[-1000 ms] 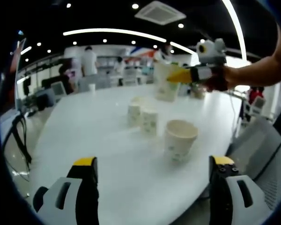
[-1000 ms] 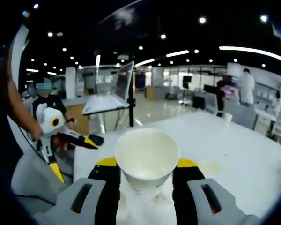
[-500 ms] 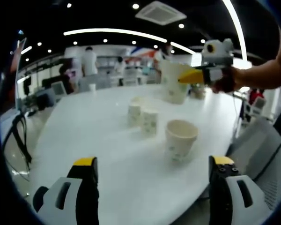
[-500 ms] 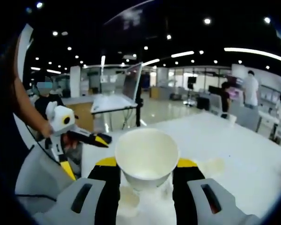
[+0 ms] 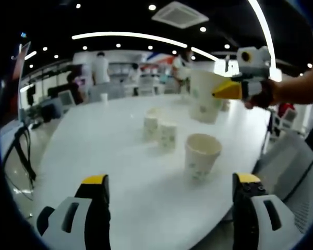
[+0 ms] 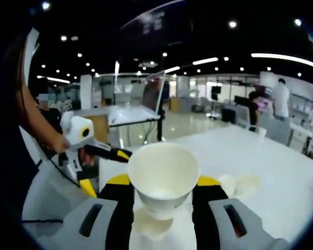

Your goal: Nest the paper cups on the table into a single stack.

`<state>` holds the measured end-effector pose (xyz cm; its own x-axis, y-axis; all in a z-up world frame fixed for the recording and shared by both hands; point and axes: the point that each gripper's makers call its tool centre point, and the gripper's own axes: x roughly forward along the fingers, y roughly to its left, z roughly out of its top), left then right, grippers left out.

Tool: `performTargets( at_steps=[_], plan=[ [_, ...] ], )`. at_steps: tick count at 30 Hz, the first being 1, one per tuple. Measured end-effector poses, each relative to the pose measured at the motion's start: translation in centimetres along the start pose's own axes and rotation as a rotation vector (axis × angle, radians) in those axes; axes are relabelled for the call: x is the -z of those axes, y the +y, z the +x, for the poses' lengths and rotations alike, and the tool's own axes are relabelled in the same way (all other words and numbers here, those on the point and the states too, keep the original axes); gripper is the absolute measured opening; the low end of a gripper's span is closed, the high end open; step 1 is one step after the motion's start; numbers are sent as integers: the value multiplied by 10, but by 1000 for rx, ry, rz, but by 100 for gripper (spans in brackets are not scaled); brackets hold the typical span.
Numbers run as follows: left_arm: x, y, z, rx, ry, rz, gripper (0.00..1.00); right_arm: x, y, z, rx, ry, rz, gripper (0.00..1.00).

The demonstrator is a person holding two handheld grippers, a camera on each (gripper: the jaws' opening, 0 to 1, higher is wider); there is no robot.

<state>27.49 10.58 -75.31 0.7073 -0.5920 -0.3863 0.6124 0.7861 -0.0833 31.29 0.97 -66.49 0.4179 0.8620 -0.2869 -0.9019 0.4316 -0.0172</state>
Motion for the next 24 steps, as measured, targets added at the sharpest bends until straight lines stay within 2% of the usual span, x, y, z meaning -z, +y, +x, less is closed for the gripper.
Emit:
performTargets(
  at_steps=[11, 24],
  plan=[
    [0, 1, 0, -5, -4, -4, 98, 3, 10, -4, -3, 6, -18, 40],
    [0, 2, 0, -7, -3, -4, 98, 2, 11, -4, -2, -1, -7, 40]
  ],
)
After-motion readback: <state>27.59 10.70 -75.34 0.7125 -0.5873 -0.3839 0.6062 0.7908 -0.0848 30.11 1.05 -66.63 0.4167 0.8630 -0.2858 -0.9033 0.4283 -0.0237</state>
